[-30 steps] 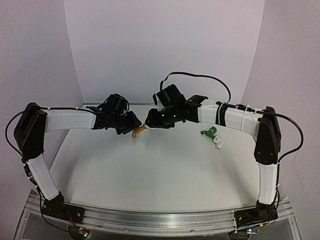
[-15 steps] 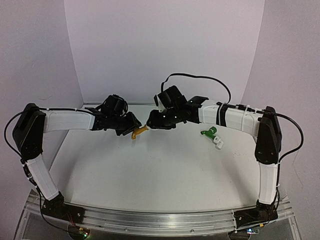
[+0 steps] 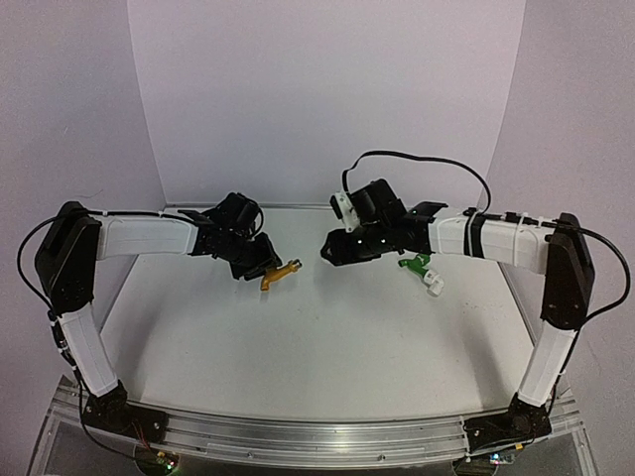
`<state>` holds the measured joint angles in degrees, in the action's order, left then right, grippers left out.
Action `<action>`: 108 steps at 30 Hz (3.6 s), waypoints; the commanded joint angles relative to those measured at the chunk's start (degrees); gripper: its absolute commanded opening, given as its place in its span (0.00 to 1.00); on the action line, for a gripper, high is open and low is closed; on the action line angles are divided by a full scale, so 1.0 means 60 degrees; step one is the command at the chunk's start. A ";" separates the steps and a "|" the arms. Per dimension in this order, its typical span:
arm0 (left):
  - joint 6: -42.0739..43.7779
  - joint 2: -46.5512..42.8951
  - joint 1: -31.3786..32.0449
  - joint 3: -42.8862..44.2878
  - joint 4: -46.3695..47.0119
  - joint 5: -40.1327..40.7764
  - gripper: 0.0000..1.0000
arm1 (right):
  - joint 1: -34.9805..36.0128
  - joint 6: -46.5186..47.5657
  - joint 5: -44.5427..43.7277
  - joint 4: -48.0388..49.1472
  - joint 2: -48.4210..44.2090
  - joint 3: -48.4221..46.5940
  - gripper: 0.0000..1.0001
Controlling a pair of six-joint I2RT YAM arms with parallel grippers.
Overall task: Install the water faucets
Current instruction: Place the water faucet at the center of the board, then pick up the water faucet from the center of the board.
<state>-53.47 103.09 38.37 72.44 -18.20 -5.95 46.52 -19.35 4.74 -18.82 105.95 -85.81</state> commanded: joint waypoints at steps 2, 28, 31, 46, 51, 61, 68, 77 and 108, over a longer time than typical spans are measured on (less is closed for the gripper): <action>0.0202 -0.0554 0.0090 -0.0280 0.0397 -0.0183 0.00 | -0.0353 0.0463 0.1412 0.1614 -0.0883 0.0819 0.00; -0.2549 0.2344 0.0439 0.2467 -0.5052 0.1730 0.82 | -0.0356 0.2049 -0.0434 0.2671 -0.3645 0.4066 0.00; -0.2406 0.2198 0.0333 0.2356 -0.4982 0.1315 0.89 | -0.0357 0.2150 -0.0577 0.2671 -0.3923 0.4269 0.00; -0.0739 0.2520 -0.1471 0.2082 -0.4750 -0.3158 0.78 | -0.0356 0.2046 -0.0790 0.2779 -0.4166 0.4618 0.00; -0.0921 0.2125 -0.1474 0.1873 -0.4958 -0.2346 0.84 | -0.0356 0.2047 -0.0782 0.2817 -0.4060 0.4579 0.00; 0.1992 -0.0053 0.0650 0.0726 -0.3121 0.2362 0.92 | -0.0360 0.2139 -0.0790 0.2932 -0.3962 0.4677 0.00; 0.1518 -0.0154 0.1269 -0.0075 -0.2524 0.2410 0.91 | -0.0364 0.2100 -0.1039 0.2932 -0.3948 0.4602 0.00; 0.1354 0.0829 0.1651 -0.0102 -0.2930 0.2325 0.79 | -0.0358 0.2069 -0.0987 0.2919 -0.3915 0.4430 0.00; 0.2791 0.1245 0.1643 0.0244 -0.2866 0.4082 0.01 | -0.0499 0.3115 -0.1427 0.2762 -0.3606 0.4018 0.00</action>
<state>-42.17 113.21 48.70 73.10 -34.38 15.15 44.32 -5.81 -2.08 -4.13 83.57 -58.50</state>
